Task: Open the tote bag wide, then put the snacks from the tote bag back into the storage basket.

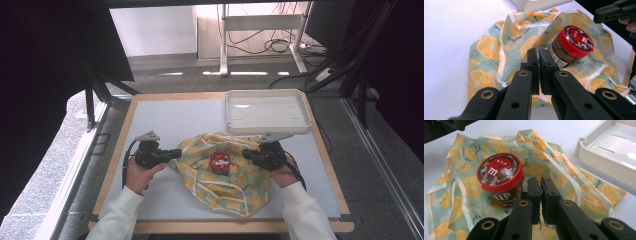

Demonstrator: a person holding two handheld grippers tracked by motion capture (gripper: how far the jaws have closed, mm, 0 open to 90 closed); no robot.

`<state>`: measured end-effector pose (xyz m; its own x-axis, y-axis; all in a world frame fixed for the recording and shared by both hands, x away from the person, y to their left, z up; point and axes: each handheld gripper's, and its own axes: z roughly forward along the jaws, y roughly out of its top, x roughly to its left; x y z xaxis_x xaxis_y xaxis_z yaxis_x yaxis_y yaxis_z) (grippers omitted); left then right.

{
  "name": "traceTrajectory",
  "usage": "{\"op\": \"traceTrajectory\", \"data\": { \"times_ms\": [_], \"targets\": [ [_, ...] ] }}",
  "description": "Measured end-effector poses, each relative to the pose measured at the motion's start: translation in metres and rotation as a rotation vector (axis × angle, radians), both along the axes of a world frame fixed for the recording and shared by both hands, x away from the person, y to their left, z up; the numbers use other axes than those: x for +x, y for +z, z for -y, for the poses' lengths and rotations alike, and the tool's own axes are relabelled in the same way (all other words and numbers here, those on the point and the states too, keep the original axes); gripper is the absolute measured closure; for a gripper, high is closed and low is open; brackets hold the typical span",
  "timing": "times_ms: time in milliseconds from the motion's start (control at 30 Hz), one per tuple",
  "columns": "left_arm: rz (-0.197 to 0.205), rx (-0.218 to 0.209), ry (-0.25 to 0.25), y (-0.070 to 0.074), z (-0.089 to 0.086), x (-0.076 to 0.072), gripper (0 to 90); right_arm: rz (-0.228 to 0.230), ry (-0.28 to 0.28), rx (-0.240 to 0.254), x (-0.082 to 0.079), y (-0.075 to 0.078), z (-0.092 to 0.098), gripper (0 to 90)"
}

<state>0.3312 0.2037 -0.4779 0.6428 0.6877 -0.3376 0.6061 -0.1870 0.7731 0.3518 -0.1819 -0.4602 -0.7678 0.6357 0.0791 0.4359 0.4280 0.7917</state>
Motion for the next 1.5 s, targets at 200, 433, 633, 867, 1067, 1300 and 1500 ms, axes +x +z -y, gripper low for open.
{"op": "traceTrajectory", "data": {
  "times_ms": [200,433,633,867,1067,1300,1500],
  "targets": [
    [0.049,0.002,0.034,0.005,-0.002,-0.002,59.5,0.009,0.012,0.023,0.000,0.002,0.002,66.6],
    [0.070,0.011,0.057,0.010,-0.003,-0.003,30.9,0.034,-0.006,0.041,-0.004,0.007,0.001,41.9],
    [0.062,0.023,0.058,0.007,-0.003,-0.001,28.9,0.016,0.014,0.019,-0.007,0.007,-0.008,33.8],
    [0.031,0.046,0.050,0.002,0.000,0.003,29.0,-0.010,0.065,-0.022,-0.012,0.004,-0.028,25.8],
    [0.024,0.048,0.044,0.000,0.001,0.003,28.6,-0.026,0.087,-0.060,-0.012,0.000,-0.047,20.4],
    [0.016,0.047,0.044,-0.001,0.001,0.004,28.5,-0.022,0.088,-0.111,-0.007,-0.007,-0.070,14.0],
    [0.012,0.051,0.048,-0.002,0.001,0.005,28.4,-0.034,0.063,-0.137,-0.002,-0.014,-0.081,9.6]
  ]
}}
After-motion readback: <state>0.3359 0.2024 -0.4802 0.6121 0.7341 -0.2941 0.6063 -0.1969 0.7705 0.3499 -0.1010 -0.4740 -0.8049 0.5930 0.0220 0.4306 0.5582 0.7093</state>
